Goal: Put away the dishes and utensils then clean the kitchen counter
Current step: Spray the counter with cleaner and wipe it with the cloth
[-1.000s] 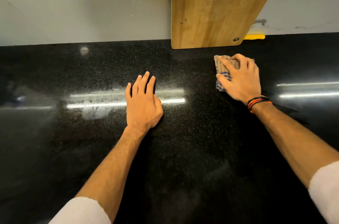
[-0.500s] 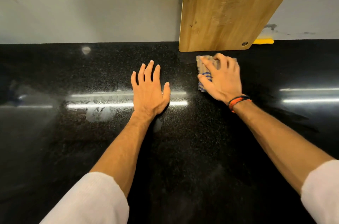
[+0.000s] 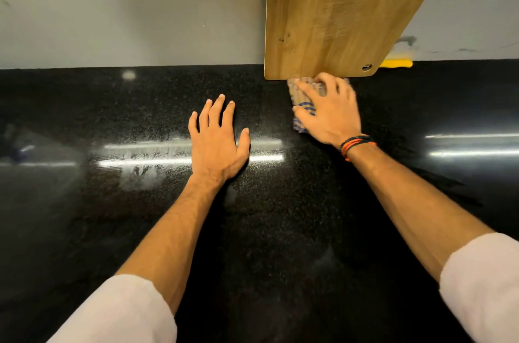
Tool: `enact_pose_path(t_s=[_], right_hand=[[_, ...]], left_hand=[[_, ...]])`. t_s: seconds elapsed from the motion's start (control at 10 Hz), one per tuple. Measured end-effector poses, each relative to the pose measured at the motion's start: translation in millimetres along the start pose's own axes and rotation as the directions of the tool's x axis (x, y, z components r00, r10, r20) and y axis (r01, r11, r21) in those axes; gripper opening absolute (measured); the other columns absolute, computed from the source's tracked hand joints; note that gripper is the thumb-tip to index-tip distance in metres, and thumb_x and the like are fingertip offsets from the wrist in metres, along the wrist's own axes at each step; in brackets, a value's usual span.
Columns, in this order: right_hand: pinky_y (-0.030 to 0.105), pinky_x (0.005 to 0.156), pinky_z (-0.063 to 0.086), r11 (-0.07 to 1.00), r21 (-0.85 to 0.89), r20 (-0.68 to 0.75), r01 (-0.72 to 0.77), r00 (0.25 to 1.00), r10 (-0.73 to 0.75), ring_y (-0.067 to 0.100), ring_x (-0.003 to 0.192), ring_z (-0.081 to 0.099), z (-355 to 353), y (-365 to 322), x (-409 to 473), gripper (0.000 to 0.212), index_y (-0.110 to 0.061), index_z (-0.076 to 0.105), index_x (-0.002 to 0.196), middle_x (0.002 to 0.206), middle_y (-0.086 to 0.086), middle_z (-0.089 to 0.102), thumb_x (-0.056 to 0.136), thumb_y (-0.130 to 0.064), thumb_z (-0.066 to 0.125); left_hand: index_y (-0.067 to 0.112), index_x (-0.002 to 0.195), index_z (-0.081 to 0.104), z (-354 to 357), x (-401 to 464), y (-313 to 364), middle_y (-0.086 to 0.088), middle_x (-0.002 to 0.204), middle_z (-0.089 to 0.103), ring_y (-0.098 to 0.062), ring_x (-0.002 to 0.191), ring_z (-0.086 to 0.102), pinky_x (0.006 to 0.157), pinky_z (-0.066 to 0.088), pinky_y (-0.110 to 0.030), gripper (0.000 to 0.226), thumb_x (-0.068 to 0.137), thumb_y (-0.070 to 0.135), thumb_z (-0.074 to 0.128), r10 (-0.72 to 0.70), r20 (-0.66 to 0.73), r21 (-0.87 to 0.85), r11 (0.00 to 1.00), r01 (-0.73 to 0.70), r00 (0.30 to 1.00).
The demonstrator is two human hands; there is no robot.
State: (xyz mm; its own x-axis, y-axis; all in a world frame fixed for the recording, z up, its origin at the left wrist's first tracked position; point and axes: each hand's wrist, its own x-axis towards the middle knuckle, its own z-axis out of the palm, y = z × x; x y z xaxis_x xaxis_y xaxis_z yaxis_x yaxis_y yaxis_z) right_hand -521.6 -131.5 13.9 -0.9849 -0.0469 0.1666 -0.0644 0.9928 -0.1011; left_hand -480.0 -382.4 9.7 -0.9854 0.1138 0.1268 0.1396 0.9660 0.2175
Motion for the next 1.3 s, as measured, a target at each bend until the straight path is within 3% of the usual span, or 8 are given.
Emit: enact_pose_path(t_s=[0.2,0.6,0.8,1.1,1.2,1.3], right_hand=[[0.051,0.108,0.033,0.994,-0.022,0.019,-0.108,0.994,0.108,0.035,0.127,0.037,-21,102,-19,0.067,-0.036,0.049,0.141,0.140,0.008,0.041,0.083,-0.065,0.036],[0.051,0.110,0.029,0.991,-0.047,0.062,-0.128,0.989,0.131,0.036,0.128,0.035,-21,103,-22,0.069,-0.037,0.044,0.144,0.142,0.008,0.038,0.083,-0.067,0.032],[0.052,0.109,0.031,0.994,-0.050,0.082,-0.096,0.992,0.099,0.036,0.125,0.037,-34,91,-88,0.067,-0.034,0.045,0.144,0.139,0.008,0.039,0.085,-0.064,0.036],[0.054,0.112,0.028,0.990,-0.116,0.081,-0.079,0.993,0.088,0.036,0.124,0.042,-63,66,-252,0.065,-0.032,0.052,0.139,0.140,0.010,0.044,0.082,-0.061,0.045],[0.055,0.113,0.027,0.993,-0.085,0.089,-0.082,0.992,0.090,0.037,0.126,0.041,-71,58,-305,0.066,-0.034,0.051,0.140,0.142,0.011,0.045,0.080,-0.061,0.047],[0.057,0.114,0.024,0.997,-0.021,0.082,-0.073,0.994,0.075,0.037,0.128,0.041,-79,50,-351,0.067,-0.035,0.050,0.141,0.142,0.011,0.045,0.079,-0.062,0.044]], left_hand=[[0.016,0.149,0.036,1,0,0,-0.005,0.160,0.025,-0.026,0.149,0.019,0.119,0.013,-0.053,0.068,0.092,0.052,0.034,-0.003,0.004,0.018,1.000,0.003,1.000],[0.014,0.148,0.038,3,-2,0,-0.007,0.159,0.027,-0.028,0.148,0.019,0.119,0.012,-0.054,0.067,0.091,0.050,0.035,0.012,-0.024,-0.012,1.000,-0.012,1.000],[0.008,0.146,0.040,-3,-12,8,-0.015,0.157,0.029,-0.034,0.146,0.024,0.117,0.017,-0.055,0.060,0.097,0.043,0.038,-0.013,0.022,0.044,0.999,0.012,1.000],[0.010,0.134,0.052,-18,-166,147,-0.016,0.149,0.042,-0.035,0.137,0.039,0.109,0.033,-0.053,0.058,0.090,0.042,0.034,0.055,0.075,-0.097,0.994,-0.047,0.996],[0.010,0.134,0.053,-12,-224,186,-0.016,0.149,0.042,-0.034,0.135,0.041,0.108,0.034,-0.053,0.058,0.090,0.040,0.030,0.073,0.103,-0.075,0.995,-0.065,0.992],[0.012,0.140,0.047,-9,-268,218,-0.015,0.154,0.034,-0.033,0.143,0.031,0.115,0.024,-0.054,0.055,0.093,0.036,0.032,0.052,0.149,-0.060,0.997,-0.044,0.988]])
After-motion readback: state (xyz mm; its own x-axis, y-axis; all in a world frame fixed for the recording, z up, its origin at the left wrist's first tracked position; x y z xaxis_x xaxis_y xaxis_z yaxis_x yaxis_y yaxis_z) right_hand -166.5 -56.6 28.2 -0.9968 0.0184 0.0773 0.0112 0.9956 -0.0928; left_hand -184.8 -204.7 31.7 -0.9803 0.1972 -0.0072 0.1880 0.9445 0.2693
